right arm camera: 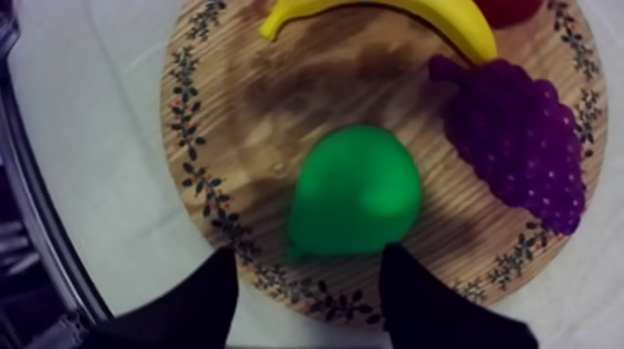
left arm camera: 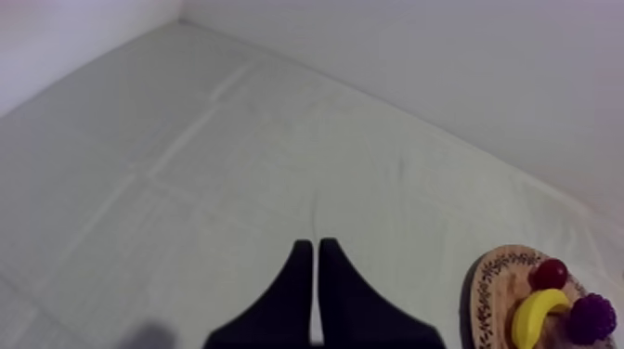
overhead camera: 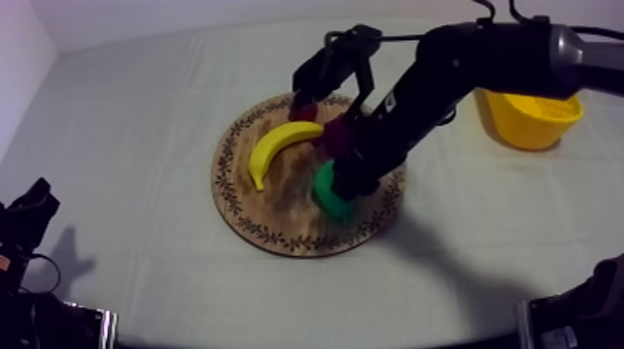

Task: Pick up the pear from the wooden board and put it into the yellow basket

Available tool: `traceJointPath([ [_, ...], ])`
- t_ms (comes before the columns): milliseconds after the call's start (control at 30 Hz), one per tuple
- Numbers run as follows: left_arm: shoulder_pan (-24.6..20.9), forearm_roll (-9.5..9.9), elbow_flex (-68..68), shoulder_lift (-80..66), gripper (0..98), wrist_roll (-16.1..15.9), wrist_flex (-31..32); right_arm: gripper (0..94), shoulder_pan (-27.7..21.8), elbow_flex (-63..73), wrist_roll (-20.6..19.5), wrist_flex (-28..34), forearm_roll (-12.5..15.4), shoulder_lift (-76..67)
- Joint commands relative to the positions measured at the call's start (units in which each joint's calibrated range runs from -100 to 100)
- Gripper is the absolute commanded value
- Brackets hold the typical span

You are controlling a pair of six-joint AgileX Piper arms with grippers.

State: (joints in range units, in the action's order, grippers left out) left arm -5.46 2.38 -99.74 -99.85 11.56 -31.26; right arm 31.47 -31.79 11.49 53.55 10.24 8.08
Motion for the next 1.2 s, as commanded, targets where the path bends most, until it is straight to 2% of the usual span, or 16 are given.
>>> traceJointPath([
  [0, 0.0, -0.01, 0.0, 0.0, 0.1, 0.0, 0.0, 48.8, 0.1, 0.3, -3.0, -0.6, -0.6, 0.4],
  [133, 0.0, -0.01, 0.0, 0.0, 0.1, 0.0, 0.0, 51.2, 0.1, 0.8, -5.3, -1.5, -1.6, 1.0],
  [333, 0.0, -0.01, 0.0, 0.0, 0.1, 0.0, 0.0, 56.7, 0.0, 0.9, -6.0, -2.6, -1.8, 2.1],
  [633, 0.0, -0.01, 0.0, 0.0, 0.1, 0.0, 0.0, 63.0, 0.0, 0.1, -5.0, -3.7, -1.3, 3.7],
  [967, 0.0, -0.01, 0.0, 0.0, 0.1, 0.0, 0.0, 64.0, 0.0, 0.4, -3.3, -4.4, -0.6, 4.9],
  [1167, 0.0, -0.01, 0.0, 0.0, 0.1, 0.0, 0.0, 63.6, 0.1, 1.9, -3.6, -4.2, -0.9, 7.2],
])
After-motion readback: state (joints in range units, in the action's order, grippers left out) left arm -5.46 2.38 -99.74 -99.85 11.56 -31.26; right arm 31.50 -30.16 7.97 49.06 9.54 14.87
